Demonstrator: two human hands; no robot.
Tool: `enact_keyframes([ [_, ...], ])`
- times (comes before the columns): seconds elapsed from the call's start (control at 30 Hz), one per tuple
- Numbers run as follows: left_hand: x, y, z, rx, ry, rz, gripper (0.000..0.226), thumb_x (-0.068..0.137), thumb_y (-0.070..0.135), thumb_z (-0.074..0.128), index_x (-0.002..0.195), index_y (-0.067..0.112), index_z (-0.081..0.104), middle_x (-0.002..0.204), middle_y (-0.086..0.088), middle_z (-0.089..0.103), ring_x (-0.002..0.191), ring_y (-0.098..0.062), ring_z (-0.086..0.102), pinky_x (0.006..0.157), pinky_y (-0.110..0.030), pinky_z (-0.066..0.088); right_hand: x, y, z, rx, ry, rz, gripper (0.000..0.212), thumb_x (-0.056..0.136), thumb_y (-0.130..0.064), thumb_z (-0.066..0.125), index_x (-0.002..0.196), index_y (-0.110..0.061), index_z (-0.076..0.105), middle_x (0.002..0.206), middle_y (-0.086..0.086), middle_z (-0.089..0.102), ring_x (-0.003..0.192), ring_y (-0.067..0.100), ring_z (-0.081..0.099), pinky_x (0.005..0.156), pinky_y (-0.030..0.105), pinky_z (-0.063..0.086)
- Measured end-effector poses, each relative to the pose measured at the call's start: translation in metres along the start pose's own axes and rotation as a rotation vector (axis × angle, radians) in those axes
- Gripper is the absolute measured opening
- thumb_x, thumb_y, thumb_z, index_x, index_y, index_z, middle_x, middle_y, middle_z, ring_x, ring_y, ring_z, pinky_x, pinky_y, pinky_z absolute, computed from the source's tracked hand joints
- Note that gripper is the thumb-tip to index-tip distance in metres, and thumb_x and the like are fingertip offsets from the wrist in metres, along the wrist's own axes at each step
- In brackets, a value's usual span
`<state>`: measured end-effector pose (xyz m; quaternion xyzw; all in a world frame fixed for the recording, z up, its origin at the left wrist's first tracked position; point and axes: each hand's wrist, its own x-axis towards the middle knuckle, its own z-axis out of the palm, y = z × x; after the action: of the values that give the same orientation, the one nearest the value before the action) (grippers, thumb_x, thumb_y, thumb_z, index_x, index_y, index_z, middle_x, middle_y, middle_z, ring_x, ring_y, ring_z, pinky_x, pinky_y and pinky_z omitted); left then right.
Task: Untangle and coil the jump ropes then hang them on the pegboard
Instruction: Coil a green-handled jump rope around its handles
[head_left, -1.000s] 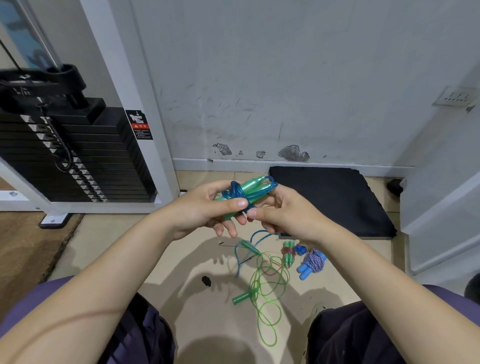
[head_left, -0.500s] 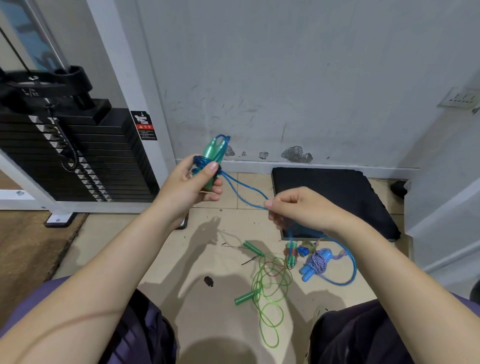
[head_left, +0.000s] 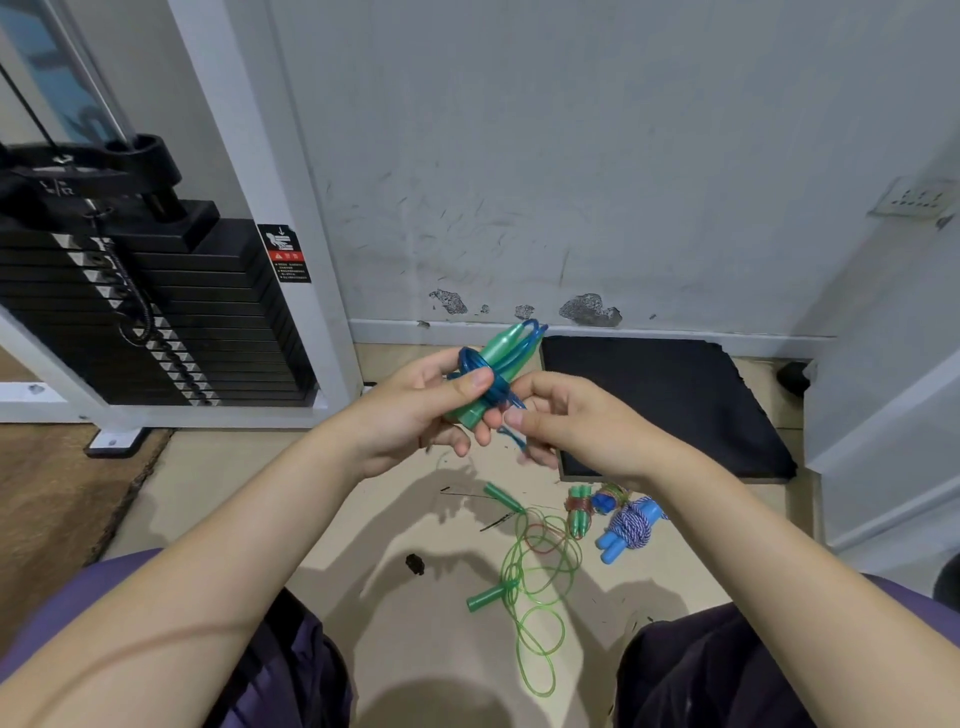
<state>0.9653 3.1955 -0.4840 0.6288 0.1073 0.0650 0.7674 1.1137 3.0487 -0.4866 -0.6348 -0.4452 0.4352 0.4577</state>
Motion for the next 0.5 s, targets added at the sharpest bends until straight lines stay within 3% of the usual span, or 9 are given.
enact_keyframes([
  [0.07, 0.002, -0.004, 0.004, 0.051, 0.092, 0.021, 0.032, 0.091, 0.030, 0.059, 0.110, 0.005, 0.060, 0.079, -0.012, 0.062, 0.063, -0.020, 0.058, 0.049, -0.024, 0.047, 0.002, -0.003, 0.004, -0.027, 0.070, 0.029, 0.014, 0.100, -0.017, 0.055, 0.102, -0.005, 0.061, 0.062, 0.001, 0.046, 0.048, 0.013, 0.037, 0.048, 0.023, 0.037],
  [0.13, 0.005, -0.006, 0.006, 0.079, 0.208, 0.044, 0.032, 0.093, 0.029, 0.063, 0.111, 0.003, 0.059, 0.077, -0.011, 0.061, 0.061, -0.020, 0.055, 0.047, -0.024, 0.045, 0.002, -0.005, 0.007, -0.077, 0.115, 0.078, 0.019, 0.101, -0.019, 0.052, 0.100, -0.004, 0.063, 0.061, 0.002, 0.039, 0.046, 0.011, 0.031, 0.043, 0.020, 0.027],
  [0.23, 0.007, -0.001, -0.003, 0.013, 0.446, 0.082, 0.022, 0.095, 0.029, 0.060, 0.107, 0.010, 0.059, 0.073, -0.009, 0.059, 0.054, -0.016, 0.050, 0.043, -0.022, 0.041, -0.003, -0.009, 0.008, -0.225, 0.144, 0.119, 0.025, 0.101, -0.023, 0.051, 0.090, -0.009, 0.067, 0.061, 0.002, 0.043, 0.051, 0.014, 0.034, 0.045, 0.021, 0.029],
  [0.33, 0.007, 0.002, -0.013, 0.050, 0.594, 0.060, 0.022, 0.095, 0.035, 0.061, 0.104, 0.015, 0.061, 0.069, -0.005, 0.056, 0.048, -0.011, 0.042, 0.042, -0.019, 0.033, -0.007, -0.016, 0.010, -0.462, 0.166, 0.021, 0.023, 0.099, -0.030, 0.055, 0.086, -0.016, 0.069, 0.064, -0.001, 0.046, 0.058, 0.010, 0.039, 0.053, 0.022, 0.033],
  [0.43, 0.006, 0.000, -0.011, 0.234, 0.532, -0.045, 0.028, 0.092, 0.037, 0.064, 0.110, 0.015, 0.063, 0.067, -0.004, 0.055, 0.046, -0.009, 0.038, 0.043, -0.019, 0.028, -0.010, -0.024, 0.013, -0.633, 0.200, -0.178, 0.017, 0.095, -0.029, 0.061, 0.088, -0.017, 0.070, 0.066, -0.003, 0.055, 0.058, 0.009, 0.046, 0.059, 0.030, 0.040],
  [0.5, 0.003, 0.002, -0.010, 0.284, 0.300, -0.163, 0.026, 0.090, 0.038, 0.066, 0.107, 0.017, 0.065, 0.066, -0.004, 0.053, 0.046, -0.009, 0.037, 0.042, -0.017, 0.025, -0.012, -0.027, 0.008, -0.687, 0.254, -0.336, 0.010, 0.092, -0.027, 0.066, 0.090, -0.020, 0.073, 0.073, -0.003, 0.061, 0.067, 0.013, 0.056, 0.064, 0.032, 0.045],
])
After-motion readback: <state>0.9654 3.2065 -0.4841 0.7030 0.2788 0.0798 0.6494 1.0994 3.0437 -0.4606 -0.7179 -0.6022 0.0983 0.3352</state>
